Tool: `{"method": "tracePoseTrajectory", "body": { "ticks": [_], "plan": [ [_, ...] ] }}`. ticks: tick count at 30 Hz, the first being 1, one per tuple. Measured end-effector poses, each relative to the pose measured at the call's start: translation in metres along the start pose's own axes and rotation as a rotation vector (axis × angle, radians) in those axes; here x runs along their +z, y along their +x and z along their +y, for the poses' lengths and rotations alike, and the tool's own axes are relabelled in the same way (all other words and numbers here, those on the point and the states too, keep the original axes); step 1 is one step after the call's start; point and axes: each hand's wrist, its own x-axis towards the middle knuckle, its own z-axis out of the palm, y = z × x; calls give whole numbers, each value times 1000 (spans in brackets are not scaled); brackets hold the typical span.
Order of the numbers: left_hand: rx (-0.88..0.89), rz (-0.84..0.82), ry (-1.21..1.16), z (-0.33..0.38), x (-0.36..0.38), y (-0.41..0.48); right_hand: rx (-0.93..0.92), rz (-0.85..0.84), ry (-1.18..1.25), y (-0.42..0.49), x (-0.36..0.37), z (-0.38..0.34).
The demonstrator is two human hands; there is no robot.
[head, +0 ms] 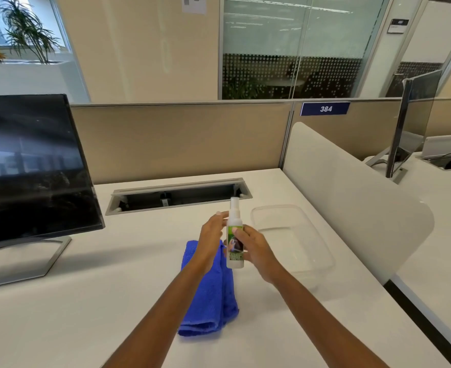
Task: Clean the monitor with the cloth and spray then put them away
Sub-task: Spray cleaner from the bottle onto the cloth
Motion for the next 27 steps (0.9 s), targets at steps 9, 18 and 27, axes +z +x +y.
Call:
{"method": "tracePoseTrajectory", "body": {
  "ticks": [9,18,27],
  "plan": [
    [-180,-233,-285,-4,-27,-12,254,-131,284,-19,23,21],
    [-227,-218,-189,-15,-32,-17,323,-240,107,-28,14,20],
    [-228,-86,-131,-9,-16,-17,174,-78,-190,-25,21,25]
  ]
}}
